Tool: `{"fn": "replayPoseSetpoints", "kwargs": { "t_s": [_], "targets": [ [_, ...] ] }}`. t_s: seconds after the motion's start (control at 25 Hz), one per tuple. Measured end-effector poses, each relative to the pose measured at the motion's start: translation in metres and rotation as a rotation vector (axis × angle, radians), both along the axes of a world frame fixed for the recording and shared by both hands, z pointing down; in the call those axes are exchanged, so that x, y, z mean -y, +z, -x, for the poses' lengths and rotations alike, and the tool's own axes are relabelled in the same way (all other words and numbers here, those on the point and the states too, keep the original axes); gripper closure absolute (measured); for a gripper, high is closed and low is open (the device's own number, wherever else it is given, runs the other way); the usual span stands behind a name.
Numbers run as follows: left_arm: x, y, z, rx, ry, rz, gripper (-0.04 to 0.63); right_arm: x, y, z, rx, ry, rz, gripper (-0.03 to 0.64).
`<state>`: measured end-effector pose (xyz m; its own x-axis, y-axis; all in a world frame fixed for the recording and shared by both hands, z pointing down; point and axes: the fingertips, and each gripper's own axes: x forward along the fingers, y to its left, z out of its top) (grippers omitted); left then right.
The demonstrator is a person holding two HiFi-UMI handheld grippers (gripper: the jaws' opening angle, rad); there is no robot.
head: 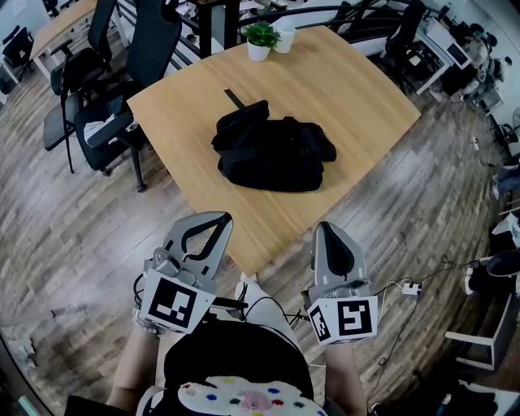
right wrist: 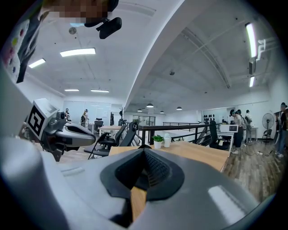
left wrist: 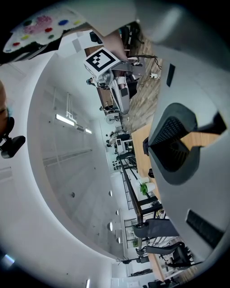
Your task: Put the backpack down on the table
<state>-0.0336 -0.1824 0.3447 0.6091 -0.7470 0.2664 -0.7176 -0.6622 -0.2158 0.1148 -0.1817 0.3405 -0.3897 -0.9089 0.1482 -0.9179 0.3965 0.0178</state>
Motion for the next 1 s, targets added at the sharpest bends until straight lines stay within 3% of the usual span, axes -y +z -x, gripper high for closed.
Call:
{"fn": "replayPoseSetpoints", "kwargs": {
  "t_s": [1.0],
  "targets": [
    [-0.007, -0.003, -0.015, -0.002, 0.018, -0.022, 0.589, -0.011, 0.004, -0.002, 0.021, 0.007, 0.006, 0.607]
  ]
}}
